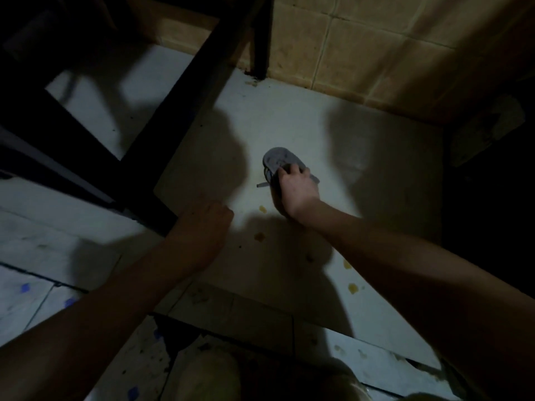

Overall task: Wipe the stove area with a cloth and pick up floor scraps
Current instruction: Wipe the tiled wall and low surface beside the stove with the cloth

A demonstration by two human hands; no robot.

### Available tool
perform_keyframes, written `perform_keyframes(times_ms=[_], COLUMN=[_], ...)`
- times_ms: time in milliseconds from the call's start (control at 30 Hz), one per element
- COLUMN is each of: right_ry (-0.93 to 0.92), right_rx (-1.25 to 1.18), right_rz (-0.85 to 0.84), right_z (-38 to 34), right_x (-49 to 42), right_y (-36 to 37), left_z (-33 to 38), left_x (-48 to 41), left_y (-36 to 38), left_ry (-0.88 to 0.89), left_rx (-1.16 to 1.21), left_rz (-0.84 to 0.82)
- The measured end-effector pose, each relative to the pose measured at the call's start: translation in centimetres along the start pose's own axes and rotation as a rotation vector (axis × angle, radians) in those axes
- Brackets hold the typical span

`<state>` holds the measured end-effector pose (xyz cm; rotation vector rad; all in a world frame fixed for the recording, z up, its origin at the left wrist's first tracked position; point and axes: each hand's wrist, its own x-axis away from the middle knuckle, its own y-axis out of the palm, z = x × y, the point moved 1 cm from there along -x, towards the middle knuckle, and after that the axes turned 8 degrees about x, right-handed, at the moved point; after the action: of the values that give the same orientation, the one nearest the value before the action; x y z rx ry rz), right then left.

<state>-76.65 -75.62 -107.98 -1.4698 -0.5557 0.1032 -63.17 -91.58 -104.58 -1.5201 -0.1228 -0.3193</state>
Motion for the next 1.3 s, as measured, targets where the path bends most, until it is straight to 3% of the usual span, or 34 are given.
perform_keyframes(times_ms=[267,467,600,733,900,1100,1300], right_ry=[-0.202,-0.417,-0.510,-0.457,-0.357,-0.081,0.236], right_rx=[0.025,0.059,0.081,0.009,-0.059,-0.295,-0.382], right_rz=[0.089,0.052,0.087,0.098,0.087,0.112,0.159], right_z=[-1.0,0.0,1.6,4.2,8.5,13.6,19.2], right_x=[-0.8,0.2,2.3,4.1,6.5,9.1,11.3], right_y=[0.7,0.8,1.2,1.5,1.9,3.7,6.3], left_z=[-0.1,0.6,0.6,1.9,3.7,7.3,10.5], left_x=[0.3,0.1,-0.7,-2.1,-5.1,-6.5,-7.2], left_y=[-0.9,-0.8,-0.9,-1.1,-1.1,-2.1,-3.2], left_ry=[-0.034,-0.005,-0.058,-0.038,0.039,0.235,0.305], left_rx=[0.019,-0.027,0.031,0.159,0.160,0.053,0.067], left_rz=[0.038,0.068,0.015,0.068,0.014,0.075,0.088])
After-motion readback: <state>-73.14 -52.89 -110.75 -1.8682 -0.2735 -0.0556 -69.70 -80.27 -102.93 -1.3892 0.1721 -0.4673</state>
